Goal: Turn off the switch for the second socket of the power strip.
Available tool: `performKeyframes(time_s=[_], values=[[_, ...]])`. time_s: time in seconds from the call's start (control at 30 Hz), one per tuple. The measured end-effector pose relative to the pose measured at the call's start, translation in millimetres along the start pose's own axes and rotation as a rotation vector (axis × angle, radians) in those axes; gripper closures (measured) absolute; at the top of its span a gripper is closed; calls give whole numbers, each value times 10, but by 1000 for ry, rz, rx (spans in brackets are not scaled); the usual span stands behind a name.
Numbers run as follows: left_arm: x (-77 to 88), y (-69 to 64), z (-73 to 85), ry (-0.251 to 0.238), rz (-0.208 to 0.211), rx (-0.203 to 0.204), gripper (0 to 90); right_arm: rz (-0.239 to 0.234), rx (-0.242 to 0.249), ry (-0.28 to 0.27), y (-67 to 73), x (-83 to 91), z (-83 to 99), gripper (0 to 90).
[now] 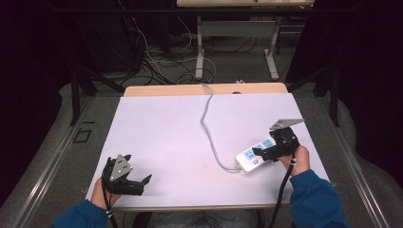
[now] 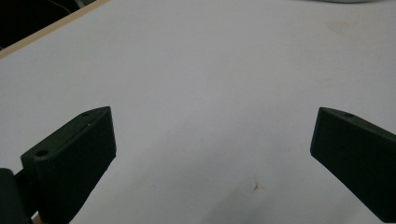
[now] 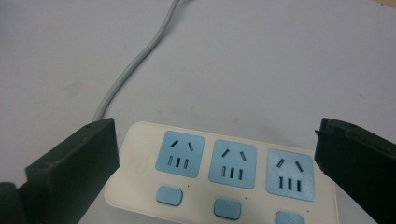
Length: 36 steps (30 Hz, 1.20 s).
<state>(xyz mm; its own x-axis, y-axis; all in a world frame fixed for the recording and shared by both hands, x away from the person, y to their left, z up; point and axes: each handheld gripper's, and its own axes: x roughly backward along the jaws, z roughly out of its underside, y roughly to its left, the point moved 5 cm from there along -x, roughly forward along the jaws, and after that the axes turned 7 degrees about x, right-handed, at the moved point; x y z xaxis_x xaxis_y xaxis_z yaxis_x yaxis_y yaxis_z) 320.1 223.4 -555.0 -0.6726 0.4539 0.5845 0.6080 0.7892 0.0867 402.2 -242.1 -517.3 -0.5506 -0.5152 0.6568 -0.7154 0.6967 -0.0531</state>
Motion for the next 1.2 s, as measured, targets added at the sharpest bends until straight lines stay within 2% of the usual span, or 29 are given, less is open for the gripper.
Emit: performKeyframes(time_s=[0.27, 0.53, 0.63, 0.7, 0.73, 0.83, 0.87, 0.9, 0.93, 0.97, 1.0, 1.03, 1.07, 1.1, 1.2], values=[[-7, -2, 2, 0, 5, 6, 1, -17, -33, 16, -47, -54, 26, 0], [0, 0, -1, 0, 2, -2, 0, -10, -39, 46, -72, -101, 78, 12], [-7, -3, 0, 1, 8, 1, 1, -20, -37, 47, -81, -106, 100, 167], [-7, -3, 0, 1, 6, 1, 1, -20, -44, 49, -77, -105, 106, 193], [-5, -2, -1, 1, 7, -2, 1, -14, -40, 56, -82, -101, 124, 296], [-1, -3, 0, 2, 4, -1, 1, -1, -43, 50, -88, -90, 146, 463], [1, -1, 0, 2, 2, -4, 1, -1, -43, 50, -88, -90, 146, 463], [2, -2, -1, 2, 3, -3, 1, -7, -42, 51, -87, -79, 162, 576], [1, -1, -1, 2, 2, -3, 1, 1, -32, 53, -94, -72, 172, 620], [-1, 0, -2, 2, 4, -5, 1, 1, -32, 53, -94, -72, 172, 620], [-6, -3, 0, 1, 9, 0, 1, -5, -48, 54, -76, -68, 178, 671], [-5, -3, 1, 2, 8, 1, 1, -2, -46, 57, -68, -58, 191, 715], [-4, -2, 1, 1, 6, 3, 1, 0, -41, 58, -67, -57, 195, 796], [-3, 0, 0, 1, 5, 1, 1, 0, -41, 58, -67, -57, 195, 796], [3, -2, 0, 2, 4, -4, 1, 17, -28, 54, -43, -31, 199, 900]])
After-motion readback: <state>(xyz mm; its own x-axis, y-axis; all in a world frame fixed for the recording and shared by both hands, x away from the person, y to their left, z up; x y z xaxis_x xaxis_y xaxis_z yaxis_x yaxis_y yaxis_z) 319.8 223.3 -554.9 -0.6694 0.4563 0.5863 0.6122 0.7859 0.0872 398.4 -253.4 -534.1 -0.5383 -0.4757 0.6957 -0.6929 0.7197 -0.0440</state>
